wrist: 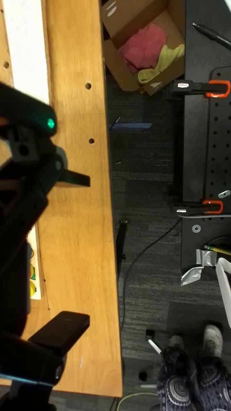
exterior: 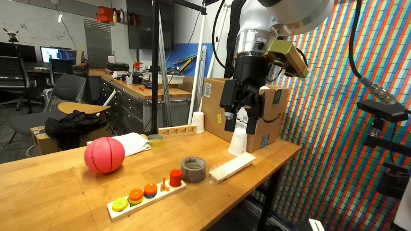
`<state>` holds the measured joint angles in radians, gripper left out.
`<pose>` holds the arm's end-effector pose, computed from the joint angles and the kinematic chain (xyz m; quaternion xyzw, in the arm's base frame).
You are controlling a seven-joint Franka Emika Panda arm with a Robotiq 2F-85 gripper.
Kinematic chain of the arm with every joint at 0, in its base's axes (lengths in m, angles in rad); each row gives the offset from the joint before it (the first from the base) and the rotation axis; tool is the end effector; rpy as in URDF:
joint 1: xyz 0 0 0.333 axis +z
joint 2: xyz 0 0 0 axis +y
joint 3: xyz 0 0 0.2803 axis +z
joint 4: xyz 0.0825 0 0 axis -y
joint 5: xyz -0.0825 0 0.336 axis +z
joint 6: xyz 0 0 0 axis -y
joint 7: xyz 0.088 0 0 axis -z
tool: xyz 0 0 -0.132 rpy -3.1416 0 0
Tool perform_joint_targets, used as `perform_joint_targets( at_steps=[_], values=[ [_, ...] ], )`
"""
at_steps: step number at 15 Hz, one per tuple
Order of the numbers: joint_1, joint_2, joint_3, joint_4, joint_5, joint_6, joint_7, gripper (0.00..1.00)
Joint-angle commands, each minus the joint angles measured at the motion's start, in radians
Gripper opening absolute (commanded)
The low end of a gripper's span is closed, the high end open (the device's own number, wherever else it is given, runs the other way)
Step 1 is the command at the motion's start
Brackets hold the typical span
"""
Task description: Push the basketball to the right side of the table
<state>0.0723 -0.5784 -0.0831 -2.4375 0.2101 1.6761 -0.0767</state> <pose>0.3248 0.0209 0.4536 -0.9876 -0.0207 0.0874 0.1286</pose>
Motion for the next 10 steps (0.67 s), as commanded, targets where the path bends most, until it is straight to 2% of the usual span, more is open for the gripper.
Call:
perform_joint_targets(
  at_steps=[1, 6, 10],
  values=[
    [-0.023, 0.002, 0.019, 0.002, 0.009, -0.004, -0.010, 1.00],
    [-0.023, 0.002, 0.019, 0.002, 0.009, -0.004, -0.010, 1.00],
    [0.015, -0.032, 0.098, -0.010, 0.008, 0.066, 0.001, 1.00]
  ],
)
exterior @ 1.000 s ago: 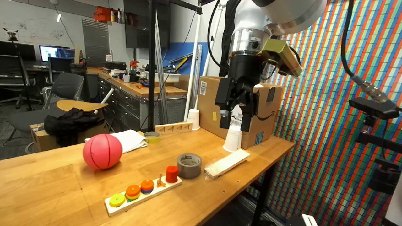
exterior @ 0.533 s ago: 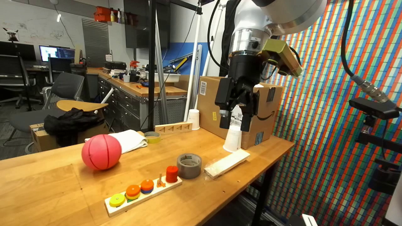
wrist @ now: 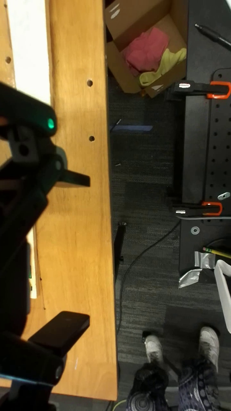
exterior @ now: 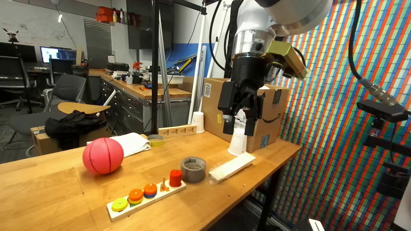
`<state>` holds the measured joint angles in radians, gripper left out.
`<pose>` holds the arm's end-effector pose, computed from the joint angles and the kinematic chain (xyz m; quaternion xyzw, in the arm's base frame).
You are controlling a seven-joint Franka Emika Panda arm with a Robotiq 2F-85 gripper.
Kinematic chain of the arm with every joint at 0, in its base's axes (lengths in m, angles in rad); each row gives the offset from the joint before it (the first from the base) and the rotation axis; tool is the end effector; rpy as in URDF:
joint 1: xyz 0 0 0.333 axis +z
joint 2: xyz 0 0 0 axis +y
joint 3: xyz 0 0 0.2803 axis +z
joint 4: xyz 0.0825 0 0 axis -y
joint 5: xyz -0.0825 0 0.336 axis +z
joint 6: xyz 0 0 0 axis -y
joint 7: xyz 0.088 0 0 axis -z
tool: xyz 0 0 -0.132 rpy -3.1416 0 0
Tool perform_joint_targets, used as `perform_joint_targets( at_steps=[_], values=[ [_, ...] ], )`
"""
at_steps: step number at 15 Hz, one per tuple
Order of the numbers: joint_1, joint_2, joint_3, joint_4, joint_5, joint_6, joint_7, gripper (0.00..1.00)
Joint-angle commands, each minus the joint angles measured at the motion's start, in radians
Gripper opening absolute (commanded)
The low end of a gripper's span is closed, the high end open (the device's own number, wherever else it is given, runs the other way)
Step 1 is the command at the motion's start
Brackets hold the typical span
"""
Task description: Push the basketball to the right side of the table
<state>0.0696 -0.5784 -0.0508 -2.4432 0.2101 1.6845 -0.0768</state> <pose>0.3244 0.0308 0.4518 -0.9886 -0.0313 0.0872 0.1186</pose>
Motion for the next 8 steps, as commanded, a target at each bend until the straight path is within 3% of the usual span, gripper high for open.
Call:
perform_joint_targets(
  at_steps=[1, 8],
  values=[
    [0.031, -0.033, 0.091, -0.002, 0.007, 0.088, 0.004, 1.00],
    [0.137, 0.062, 0.285, 0.050, -0.034, 0.380, 0.049, 1.00]
  ],
)
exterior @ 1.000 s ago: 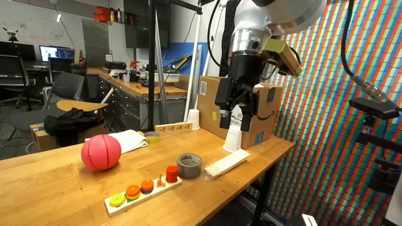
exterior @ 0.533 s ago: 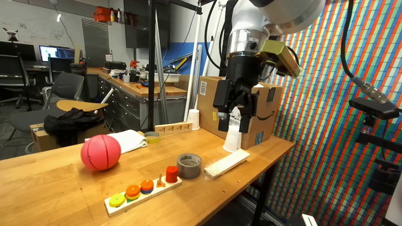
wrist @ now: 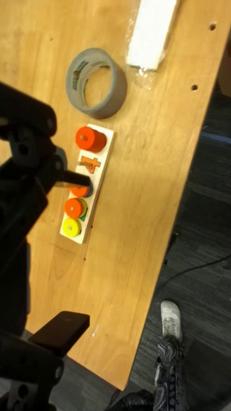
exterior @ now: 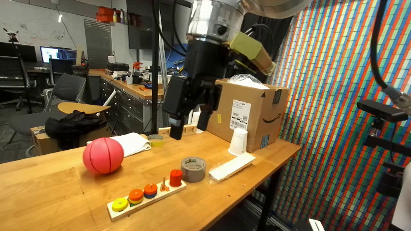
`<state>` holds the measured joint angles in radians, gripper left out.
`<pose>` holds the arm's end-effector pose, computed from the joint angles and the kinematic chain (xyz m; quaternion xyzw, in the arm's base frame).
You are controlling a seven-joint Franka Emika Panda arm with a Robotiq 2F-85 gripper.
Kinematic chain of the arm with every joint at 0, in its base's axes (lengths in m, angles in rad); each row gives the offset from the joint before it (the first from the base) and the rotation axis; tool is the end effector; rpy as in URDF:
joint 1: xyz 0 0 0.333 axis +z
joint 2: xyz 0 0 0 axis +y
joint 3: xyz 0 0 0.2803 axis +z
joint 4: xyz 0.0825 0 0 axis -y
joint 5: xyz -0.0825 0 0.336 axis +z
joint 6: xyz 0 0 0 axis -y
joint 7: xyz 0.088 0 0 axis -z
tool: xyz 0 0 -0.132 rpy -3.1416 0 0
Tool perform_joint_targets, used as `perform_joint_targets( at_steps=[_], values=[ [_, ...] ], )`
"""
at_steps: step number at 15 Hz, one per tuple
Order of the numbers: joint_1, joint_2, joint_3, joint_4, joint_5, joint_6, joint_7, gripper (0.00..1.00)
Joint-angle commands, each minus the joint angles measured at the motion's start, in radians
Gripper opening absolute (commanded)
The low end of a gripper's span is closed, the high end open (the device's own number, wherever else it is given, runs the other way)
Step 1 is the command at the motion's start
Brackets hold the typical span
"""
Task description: Push the basketball to the right side of the table
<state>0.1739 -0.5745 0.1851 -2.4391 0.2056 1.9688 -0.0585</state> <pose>0.3354 0.1483 0.4691 -0.9847 -0.1603 -0.0429 0.0528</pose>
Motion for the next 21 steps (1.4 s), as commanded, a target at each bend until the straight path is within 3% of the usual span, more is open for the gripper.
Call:
perform_joint_targets(
  at_steps=[1, 6, 11, 21],
  values=[
    [0.043, 0.089, 0.068, 0.061, -0.033, 0.136, 0.040, 1.00],
    [0.065, 0.302, 0.145, 0.224, -0.113, 0.266, 0.074, 1.00],
    [0.081, 0.554, 0.187, 0.461, -0.239, 0.285, 0.118, 1.00],
    [0.174, 0.922, 0.127, 0.851, -0.335, 0.187, 0.152, 1.00]
  ],
)
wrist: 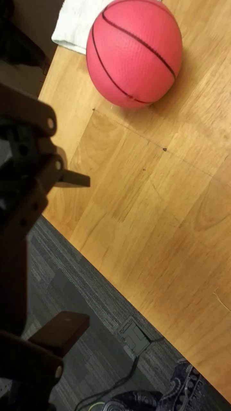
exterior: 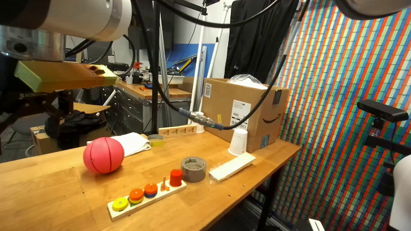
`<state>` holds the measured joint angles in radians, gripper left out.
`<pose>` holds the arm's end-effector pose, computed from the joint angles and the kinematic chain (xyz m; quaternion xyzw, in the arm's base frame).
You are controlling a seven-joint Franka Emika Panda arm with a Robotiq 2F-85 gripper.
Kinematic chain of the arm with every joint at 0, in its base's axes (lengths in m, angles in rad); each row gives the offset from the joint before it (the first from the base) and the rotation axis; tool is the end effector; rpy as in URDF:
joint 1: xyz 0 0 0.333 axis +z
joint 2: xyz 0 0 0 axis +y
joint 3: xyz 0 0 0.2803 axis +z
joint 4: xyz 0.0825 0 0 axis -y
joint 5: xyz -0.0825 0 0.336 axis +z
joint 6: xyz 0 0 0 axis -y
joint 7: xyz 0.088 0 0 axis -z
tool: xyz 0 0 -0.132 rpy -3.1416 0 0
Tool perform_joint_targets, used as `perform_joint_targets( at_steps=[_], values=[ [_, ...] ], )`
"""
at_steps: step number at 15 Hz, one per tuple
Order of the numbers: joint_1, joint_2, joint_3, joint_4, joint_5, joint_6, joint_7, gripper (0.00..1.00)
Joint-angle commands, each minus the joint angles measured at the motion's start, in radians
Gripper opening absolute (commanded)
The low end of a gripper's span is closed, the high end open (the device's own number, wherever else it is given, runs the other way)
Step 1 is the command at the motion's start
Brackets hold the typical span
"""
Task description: Push the basketball to the right side of the table
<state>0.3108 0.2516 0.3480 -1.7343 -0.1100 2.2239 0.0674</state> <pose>0.4910 0.3553 0.4247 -0.9437 -0.3055 -0.1206 0.0394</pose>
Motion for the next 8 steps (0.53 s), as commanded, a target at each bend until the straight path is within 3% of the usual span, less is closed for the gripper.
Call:
perform_joint_targets(
  at_steps=[1, 8],
  values=[
    [0.043, 0.121, -0.046, 0.175, -0.018, -0.079, 0.028, 1.00],
    [0.064, 0.289, -0.118, 0.380, 0.005, -0.178, 0.074, 1.00]
  ],
)
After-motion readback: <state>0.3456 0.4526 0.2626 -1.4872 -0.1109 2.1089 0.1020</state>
